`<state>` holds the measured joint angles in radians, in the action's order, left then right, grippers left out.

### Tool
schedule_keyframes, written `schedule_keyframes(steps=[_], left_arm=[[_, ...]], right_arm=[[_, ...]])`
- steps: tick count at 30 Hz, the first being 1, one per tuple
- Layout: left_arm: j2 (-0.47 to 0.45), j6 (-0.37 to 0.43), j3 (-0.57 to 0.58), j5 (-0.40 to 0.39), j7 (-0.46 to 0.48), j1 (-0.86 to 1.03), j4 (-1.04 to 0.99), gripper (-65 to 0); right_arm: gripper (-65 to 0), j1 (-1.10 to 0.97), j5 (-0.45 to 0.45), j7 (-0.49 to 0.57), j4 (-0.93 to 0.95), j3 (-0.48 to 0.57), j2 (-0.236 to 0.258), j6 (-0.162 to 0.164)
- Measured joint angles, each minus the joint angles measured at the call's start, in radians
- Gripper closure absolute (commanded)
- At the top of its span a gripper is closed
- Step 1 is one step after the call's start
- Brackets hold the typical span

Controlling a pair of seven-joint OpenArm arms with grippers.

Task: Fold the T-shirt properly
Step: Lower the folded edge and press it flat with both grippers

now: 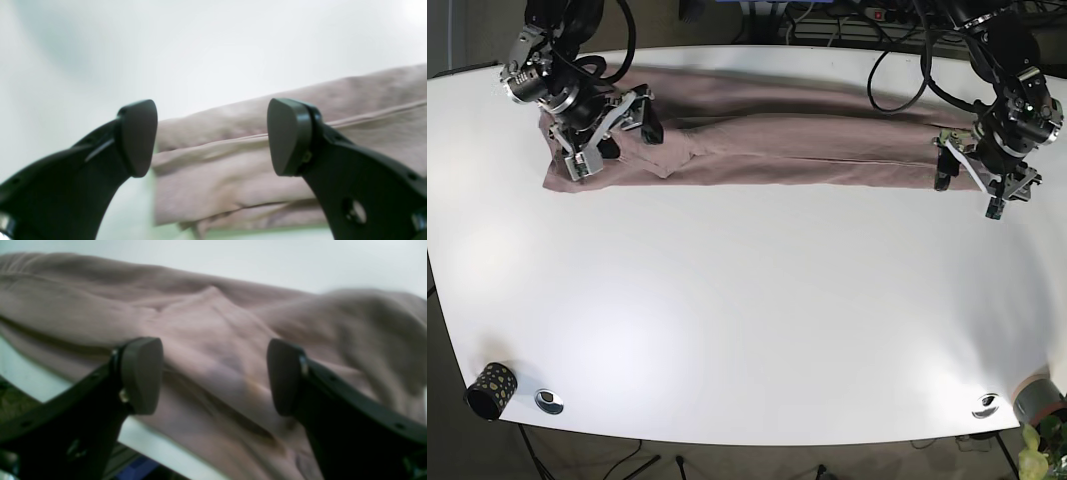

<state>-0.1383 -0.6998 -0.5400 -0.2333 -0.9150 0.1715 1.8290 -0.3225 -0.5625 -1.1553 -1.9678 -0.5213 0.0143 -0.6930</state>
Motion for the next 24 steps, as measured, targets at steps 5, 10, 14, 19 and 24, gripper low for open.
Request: schedule_keyframes(steps=[5,10,14,19,24], left_arm=[[0.000,0.000,0.038,0.006,-0.002,0.050,-0.006,-47.1],[-0.005,0.000,0.049,0.079,0.010,0.050,-0.091,-47.1],[-0.008,0.002,0.044,0.079,0.026,0.048,-0.162,-47.2],[-0.035,-0.004,0.052,0.080,0.018,-0.018,-0.209,-47.5],[-0.043,-0.003,0.050,0.078,0.032,-0.116,-0.323,-47.6]], right_arm=[[-39.8,-0.001,0.111,0.000,0.045,0.023,-0.003,0.000],[-39.0,0.003,0.155,0.066,0.132,0.019,0.000,0.000],[-39.2,0.026,0.165,0.142,0.200,0.023,0.021,-0.015],[-39.2,0.097,0.174,0.175,0.278,0.024,0.036,-0.014],[-39.3,0.190,0.172,0.187,0.361,0.026,0.055,-0.022]])
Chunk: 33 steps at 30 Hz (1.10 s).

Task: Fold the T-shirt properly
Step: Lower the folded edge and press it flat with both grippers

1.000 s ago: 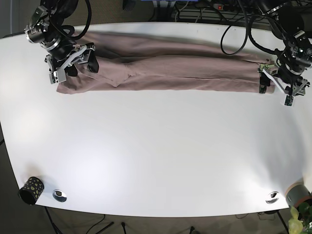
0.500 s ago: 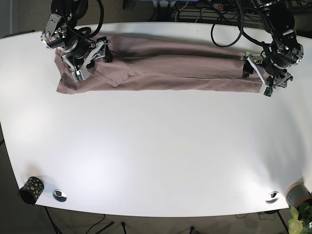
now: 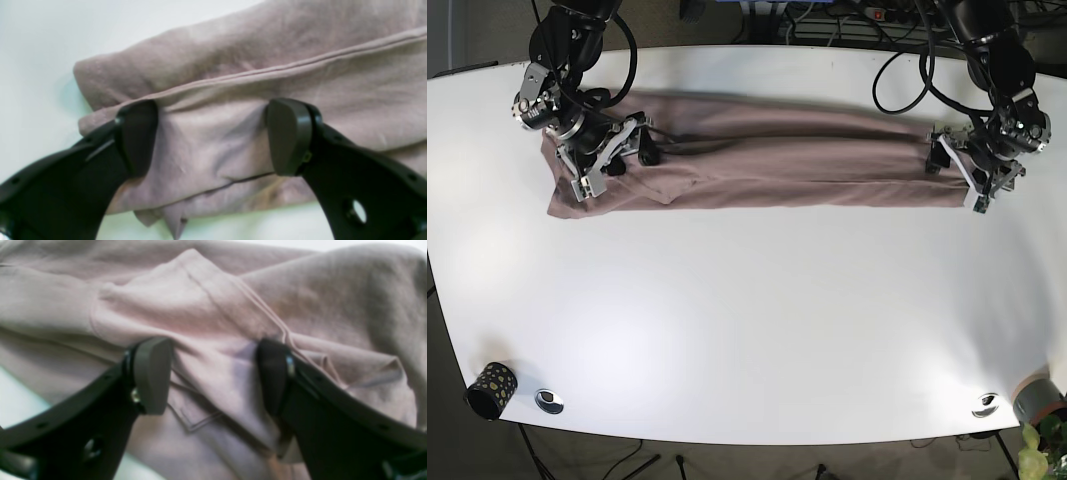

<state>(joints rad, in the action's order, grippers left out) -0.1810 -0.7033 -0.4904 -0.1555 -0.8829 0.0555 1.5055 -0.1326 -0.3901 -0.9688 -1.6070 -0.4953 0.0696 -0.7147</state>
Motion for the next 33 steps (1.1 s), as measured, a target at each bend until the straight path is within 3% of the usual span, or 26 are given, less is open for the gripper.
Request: schedule_keyframes(steps=[7,13,21,27,33], left_arm=[[-0.028,-0.003,0.000,-0.021,0.013,-0.130,-0.158,-47.6],[-0.013,-0.001,-0.058,-0.006,-0.034,-0.138,-0.109,-51.3],[0.006,0.006,-0.262,-0.231,-0.203,-0.143,0.028,-55.1],[0.003,0.006,-0.320,-0.290,-0.275,-0.133,-0.015,-55.1],[0.010,0.006,-0.312,-0.295,-0.276,-0.114,-0.068,-55.1]], right_arm=[[-39.3,0.152,0.002,-0.004,0.154,0.004,0.053,0.002],[-39.0,0.195,0.027,-0.023,0.177,0.005,0.064,0.008],[-38.8,0.187,0.035,-0.019,0.177,0.002,0.072,0.011],[-38.8,0.166,0.019,0.002,0.175,0.002,0.072,0.011],[-38.8,0.167,0.019,0.000,0.175,0.002,0.072,0.011]])
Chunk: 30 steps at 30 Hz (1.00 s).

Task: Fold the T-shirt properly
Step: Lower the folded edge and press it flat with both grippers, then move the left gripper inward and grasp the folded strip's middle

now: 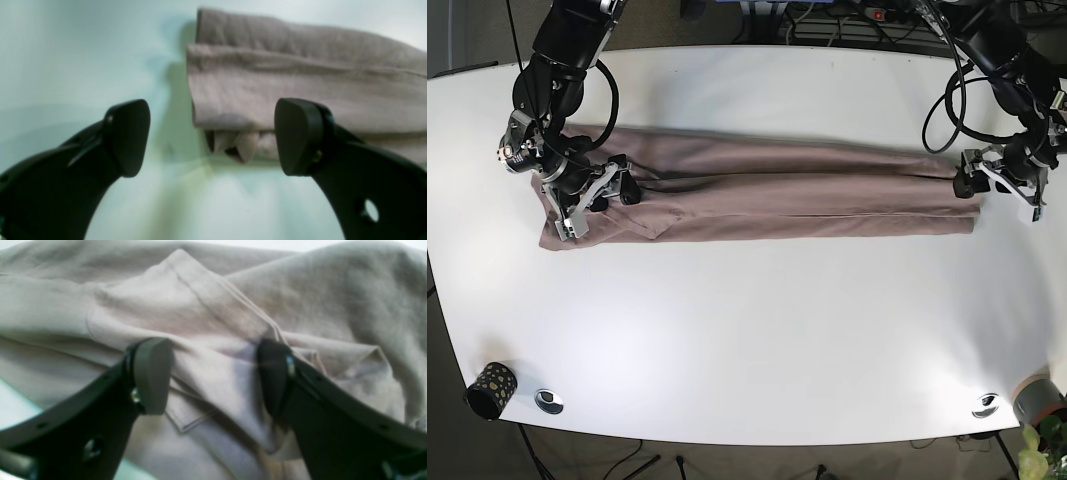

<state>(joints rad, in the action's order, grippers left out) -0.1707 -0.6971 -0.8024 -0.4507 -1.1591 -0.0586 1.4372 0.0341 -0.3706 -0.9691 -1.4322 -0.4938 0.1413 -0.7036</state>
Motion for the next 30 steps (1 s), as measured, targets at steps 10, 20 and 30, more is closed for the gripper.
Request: schedule_keyframes(steps=[10,20,30], left_arm=[[0.014,-0.001,0.022,-0.026,0.029,-0.045,-0.111,-54.9],[0.017,-0.001,0.020,-0.027,0.039,-0.074,-0.164,-25.6],[0.028,0.000,0.023,-0.006,-0.001,-0.059,-0.112,-6.4]], right_arm=[[-39.0,0.003,-0.001,-0.003,0.000,0.000,0.000,0.000],[-38.8,0.003,0.000,-0.003,0.000,0.000,0.000,0.000],[-38.8,0.003,0.000,-0.003,0.000,0.000,0.000,0.000]])
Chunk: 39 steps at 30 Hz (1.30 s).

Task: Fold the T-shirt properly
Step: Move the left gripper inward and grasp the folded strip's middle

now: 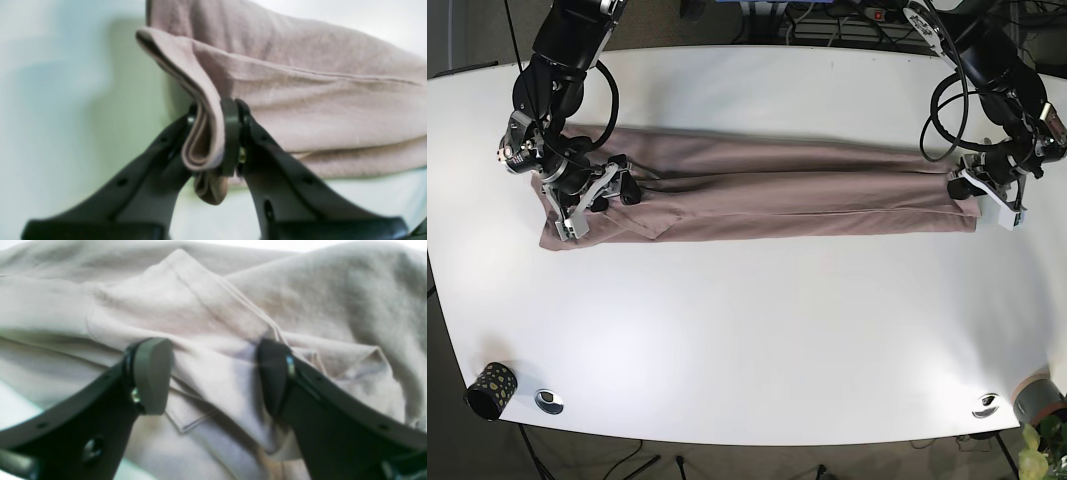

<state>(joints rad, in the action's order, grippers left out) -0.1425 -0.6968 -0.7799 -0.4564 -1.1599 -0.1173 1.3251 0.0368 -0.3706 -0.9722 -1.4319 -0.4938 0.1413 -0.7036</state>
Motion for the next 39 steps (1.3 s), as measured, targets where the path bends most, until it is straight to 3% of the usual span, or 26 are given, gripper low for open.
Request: schedule_keyframes(steps=[4,13,22,29,31,35,39], left_arm=[[0.007,0.000,0.032,0.008,0.003,0.007,0.098,-6.4],[0.034,0.000,0.441,0.010,0.004,0.039,0.293,-6.4],[0.126,0.000,0.715,0.009,0.007,0.031,0.352,-6.7],[0.181,0.000,0.808,0.135,0.004,0.033,0.354,-7.2],[0.186,0.000,0.814,0.148,0.005,0.034,0.357,-10.7],[0.192,0.000,0.768,0.154,0.005,0.037,0.372,-28.9],[0.175,0.001,0.717,0.291,0.001,0.051,0.438,-42.6]], right_arm=[[-38.8,0.000,-0.001,0.000,0.000,0.000,0.000,0.000],[-38.8,0.000,-0.003,0.000,0.002,-0.001,0.000,0.000],[-38.8,0.000,-0.002,0.000,0.002,-0.002,0.000,0.000],[-38.8,0.000,-0.003,0.000,0.002,-0.002,0.000,0.000],[-38.8,0.000,-0.003,0.000,0.002,-0.002,0.000,0.000],[-38.8,0.001,-0.003,0.000,0.003,-0.002,0.000,0.000],[-38.8,0.001,-0.002,0.000,0.003,-0.002,0.000,0.000]])
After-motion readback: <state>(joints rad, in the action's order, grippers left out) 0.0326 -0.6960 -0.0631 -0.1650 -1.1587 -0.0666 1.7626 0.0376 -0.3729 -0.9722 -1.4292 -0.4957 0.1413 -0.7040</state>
